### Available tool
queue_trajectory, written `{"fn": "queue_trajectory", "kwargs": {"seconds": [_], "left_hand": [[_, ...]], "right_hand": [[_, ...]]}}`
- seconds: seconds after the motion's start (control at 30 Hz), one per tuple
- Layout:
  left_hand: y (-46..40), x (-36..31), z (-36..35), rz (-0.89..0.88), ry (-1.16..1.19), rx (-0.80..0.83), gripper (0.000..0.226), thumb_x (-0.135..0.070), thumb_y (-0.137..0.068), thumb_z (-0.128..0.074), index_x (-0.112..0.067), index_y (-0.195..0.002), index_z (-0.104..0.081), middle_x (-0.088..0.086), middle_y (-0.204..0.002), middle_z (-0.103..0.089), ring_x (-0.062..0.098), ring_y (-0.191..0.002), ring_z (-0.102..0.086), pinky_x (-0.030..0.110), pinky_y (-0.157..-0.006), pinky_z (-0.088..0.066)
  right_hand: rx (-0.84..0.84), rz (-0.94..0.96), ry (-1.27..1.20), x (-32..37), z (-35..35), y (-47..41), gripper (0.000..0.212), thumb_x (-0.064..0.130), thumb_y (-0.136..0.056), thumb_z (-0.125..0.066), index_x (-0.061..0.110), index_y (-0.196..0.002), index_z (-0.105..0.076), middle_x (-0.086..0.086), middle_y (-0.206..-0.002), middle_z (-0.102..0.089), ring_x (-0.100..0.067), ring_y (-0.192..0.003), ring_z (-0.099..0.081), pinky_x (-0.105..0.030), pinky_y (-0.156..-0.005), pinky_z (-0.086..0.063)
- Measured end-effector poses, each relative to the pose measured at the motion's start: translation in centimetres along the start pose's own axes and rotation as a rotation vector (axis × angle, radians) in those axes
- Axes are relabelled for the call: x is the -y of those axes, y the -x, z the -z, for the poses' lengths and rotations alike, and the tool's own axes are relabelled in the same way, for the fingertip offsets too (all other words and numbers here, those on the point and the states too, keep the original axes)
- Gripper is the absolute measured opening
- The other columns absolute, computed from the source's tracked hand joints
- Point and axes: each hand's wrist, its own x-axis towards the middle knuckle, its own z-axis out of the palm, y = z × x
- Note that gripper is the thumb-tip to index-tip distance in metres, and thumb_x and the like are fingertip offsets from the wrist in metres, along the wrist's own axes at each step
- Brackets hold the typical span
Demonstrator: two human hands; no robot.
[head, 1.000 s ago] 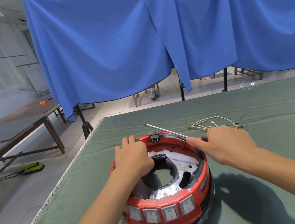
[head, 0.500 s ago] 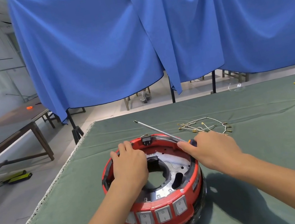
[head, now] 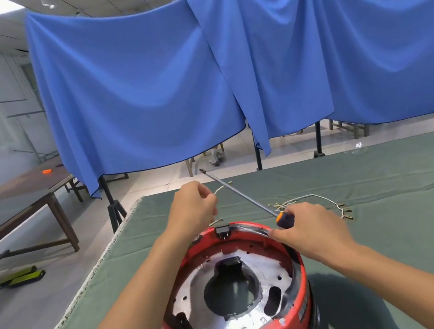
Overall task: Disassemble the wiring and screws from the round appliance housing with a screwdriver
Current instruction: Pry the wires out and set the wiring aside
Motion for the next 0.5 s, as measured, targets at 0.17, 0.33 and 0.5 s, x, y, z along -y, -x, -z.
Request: {"fn": "queue_trajectory", "kwargs": {"seconds": [0.17,0.33,0.5], "left_hand": [[-5.3,3.1,-2.4,0.127,-0.046,0.029,0.026,0.000,-0.085,-0.051,-0.011,-0.064,-0.059,0.006,-0.061,-0.063,0.018,-0.052,-0.056,0.032,-0.054,-0.055],[-7.4,5.5,-3.9,0.217,-0.074,0.135,0.017,-0.007,-0.088,-0.054,-0.009,-0.076,-0.065,0.010,-0.076,-0.066,0.022,-0.064,-0.059,0.030,-0.054,-0.052],[-6.1,5.9,-2.9,0.228,-0.090,0.197,0.015,-0.014,-0.090,-0.054,-0.011,-0.081,-0.066,0.009,-0.080,-0.066,0.024,-0.068,-0.058,0.023,-0.054,-0.044]], "right_hand": [[0.110,-0.083,-0.051,-0.6,-1.6,-1.4,0.039,0.064,-0.069,-0.061,0.026,-0.069,-0.063,0.012,-0.071,-0.067,-0.012,-0.075,-0.063,-0.026,-0.065,-0.045],[0.138,-0.126,-0.210,-1.5,-2.7,-1.7,0.057,0.067,-0.063,-0.060,0.013,-0.076,-0.064,-0.004,-0.069,-0.066,-0.019,-0.065,-0.058,-0.031,-0.063,-0.046],[0.155,-0.127,-0.311,-1.9,-3.1,-1.8,0.041,0.065,-0.065,-0.066,0.024,-0.068,-0.068,0.006,-0.067,-0.069,-0.016,-0.076,-0.065,-0.035,-0.074,-0.051]]}}
